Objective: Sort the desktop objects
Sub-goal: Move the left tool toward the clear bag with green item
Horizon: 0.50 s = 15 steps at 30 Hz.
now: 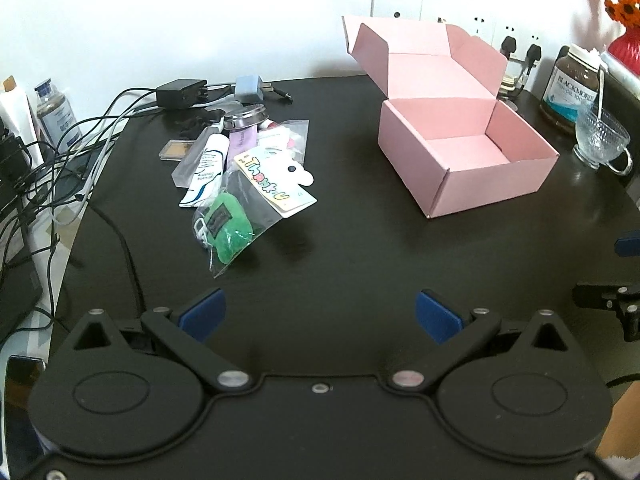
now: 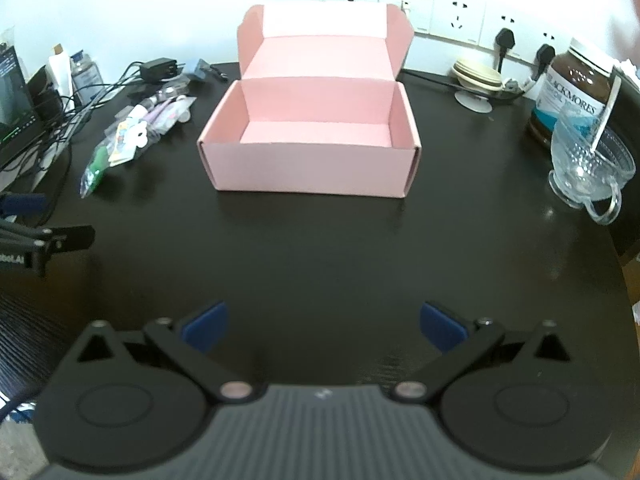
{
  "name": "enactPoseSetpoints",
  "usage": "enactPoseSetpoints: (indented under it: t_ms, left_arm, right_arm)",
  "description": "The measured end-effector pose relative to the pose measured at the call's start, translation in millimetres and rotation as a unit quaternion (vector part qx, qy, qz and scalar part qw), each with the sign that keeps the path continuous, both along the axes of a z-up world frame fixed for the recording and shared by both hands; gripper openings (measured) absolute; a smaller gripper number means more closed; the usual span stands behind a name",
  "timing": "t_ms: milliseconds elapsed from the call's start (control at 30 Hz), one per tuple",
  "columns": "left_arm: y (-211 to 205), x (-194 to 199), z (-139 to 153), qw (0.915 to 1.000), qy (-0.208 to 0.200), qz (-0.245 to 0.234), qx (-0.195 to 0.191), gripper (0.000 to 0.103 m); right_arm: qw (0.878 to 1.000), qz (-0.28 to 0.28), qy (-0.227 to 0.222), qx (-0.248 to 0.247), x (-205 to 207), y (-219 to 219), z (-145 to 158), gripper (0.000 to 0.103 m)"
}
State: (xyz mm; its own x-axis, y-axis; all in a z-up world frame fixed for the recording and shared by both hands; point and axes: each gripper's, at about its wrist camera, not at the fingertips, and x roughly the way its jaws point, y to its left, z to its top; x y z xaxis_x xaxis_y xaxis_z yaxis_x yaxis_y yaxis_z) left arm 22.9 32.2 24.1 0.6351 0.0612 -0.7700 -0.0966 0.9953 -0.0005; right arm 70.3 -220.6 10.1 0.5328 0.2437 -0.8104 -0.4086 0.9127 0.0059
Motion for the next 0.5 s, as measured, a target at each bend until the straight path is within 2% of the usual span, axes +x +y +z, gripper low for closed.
enactPoseSetpoints:
  t_ms: [333,400,500]
  left_arm:
    - [-4.5,0.5,1.1,0.9994,0.001,0.001,0.034,0.103]
    - [-5.7,0.8,1.6,0.9986,-0.002,0.010,0.052,0.103]
    - [-7.6,-0.5,3.1,0.9984,-0.009,-0.001,0.056,0.103]
  right_arm:
    - [1.000,0.007,-0.004,-0.002,4.9,7.4,3.2,0.102]
    - [1.000,0.006,-0.005,-0.001,5.6,7.7,3.6,0.102]
    - [1.000,0.005,-0.006,0.000,5.5,7.1,4.3,0.102]
